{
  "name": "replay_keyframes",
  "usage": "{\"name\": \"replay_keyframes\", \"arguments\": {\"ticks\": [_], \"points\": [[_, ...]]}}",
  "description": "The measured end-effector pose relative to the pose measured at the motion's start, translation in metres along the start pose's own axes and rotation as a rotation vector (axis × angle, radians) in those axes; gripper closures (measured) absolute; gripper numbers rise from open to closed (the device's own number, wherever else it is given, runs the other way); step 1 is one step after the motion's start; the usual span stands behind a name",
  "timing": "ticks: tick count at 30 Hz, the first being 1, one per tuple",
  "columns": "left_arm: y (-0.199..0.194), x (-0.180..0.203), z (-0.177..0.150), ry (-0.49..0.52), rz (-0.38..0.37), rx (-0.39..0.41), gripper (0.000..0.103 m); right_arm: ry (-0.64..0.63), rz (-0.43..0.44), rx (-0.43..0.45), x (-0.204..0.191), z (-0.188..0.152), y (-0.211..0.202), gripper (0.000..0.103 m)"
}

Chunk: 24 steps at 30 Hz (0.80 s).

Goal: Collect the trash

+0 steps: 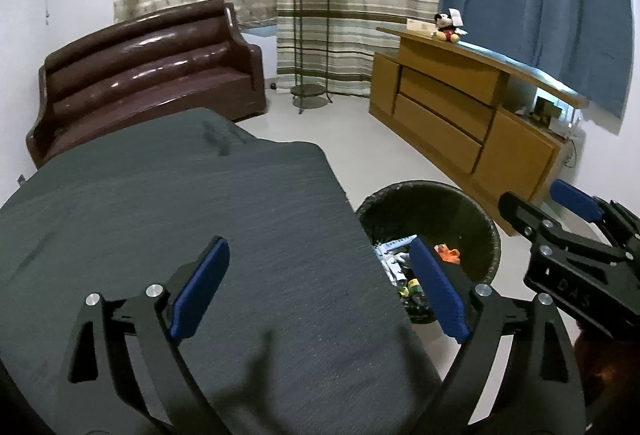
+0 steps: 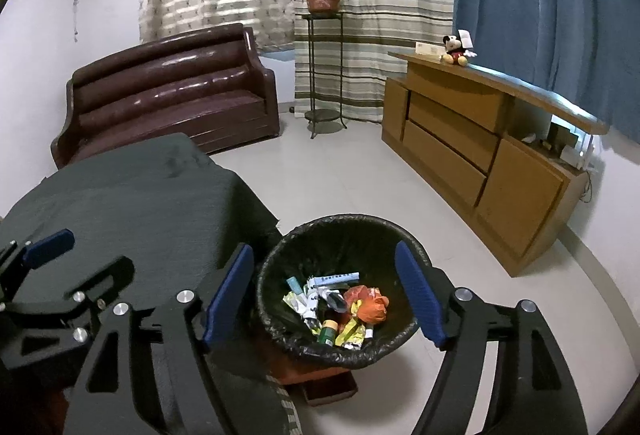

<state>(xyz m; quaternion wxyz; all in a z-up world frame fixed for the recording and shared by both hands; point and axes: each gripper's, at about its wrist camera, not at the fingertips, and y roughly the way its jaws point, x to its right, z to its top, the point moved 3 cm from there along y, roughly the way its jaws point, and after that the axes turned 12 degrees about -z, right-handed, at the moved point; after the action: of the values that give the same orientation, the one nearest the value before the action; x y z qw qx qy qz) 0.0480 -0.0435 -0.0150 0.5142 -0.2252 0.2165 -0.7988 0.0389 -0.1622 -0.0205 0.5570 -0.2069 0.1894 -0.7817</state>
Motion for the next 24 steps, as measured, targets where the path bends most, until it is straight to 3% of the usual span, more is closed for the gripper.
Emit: {"name": "replay_keyframes", "arguments": {"ticks": [24], "points": [[-0.024, -0.009, -0.004, -0.019, 0.009, 0.037, 0.013, -0.006, -0.006, 0.031, 0.0, -0.005, -0.025, 0.026]]}}
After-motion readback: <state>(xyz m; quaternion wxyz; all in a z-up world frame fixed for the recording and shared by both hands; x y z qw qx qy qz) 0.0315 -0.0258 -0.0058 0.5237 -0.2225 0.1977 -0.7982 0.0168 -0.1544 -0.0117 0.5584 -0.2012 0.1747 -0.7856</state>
